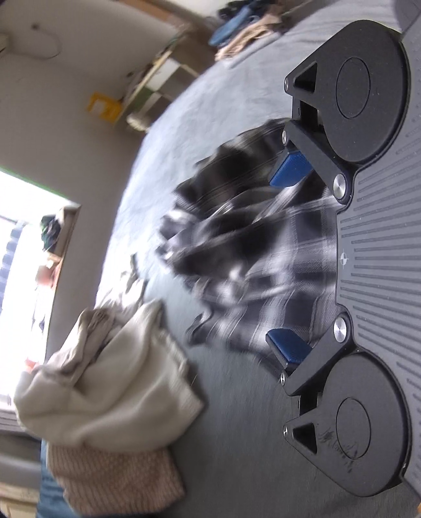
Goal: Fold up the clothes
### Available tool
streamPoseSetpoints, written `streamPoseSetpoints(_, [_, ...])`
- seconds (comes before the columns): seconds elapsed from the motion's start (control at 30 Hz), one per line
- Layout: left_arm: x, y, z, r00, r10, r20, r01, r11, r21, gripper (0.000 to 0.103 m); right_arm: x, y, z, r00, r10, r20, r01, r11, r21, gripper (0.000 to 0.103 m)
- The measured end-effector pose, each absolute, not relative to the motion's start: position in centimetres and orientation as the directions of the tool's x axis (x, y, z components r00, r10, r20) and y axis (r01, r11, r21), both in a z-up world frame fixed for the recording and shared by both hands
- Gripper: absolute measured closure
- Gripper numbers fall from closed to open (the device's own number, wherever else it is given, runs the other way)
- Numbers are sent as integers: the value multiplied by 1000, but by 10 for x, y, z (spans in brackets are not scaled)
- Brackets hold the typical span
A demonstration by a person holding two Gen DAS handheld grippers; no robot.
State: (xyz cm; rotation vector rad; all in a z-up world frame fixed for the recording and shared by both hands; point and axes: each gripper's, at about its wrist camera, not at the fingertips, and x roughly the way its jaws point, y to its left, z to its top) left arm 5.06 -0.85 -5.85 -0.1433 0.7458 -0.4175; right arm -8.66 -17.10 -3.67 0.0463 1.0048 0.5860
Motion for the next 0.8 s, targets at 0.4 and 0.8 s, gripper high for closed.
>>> streamPoseSetpoints(0.4, [52, -12, -79, 620, -383, -685, 286, 923, -257, 8, -70, -265, -5, 626, 386, -678, -45, 885, 463, 44])
streamPoseSetpoints(0.8, [55, -27, -95, 580, -355, -733, 308, 929, -205, 8, -12, -305, -30, 712, 253, -655, 155, 854, 497, 32])
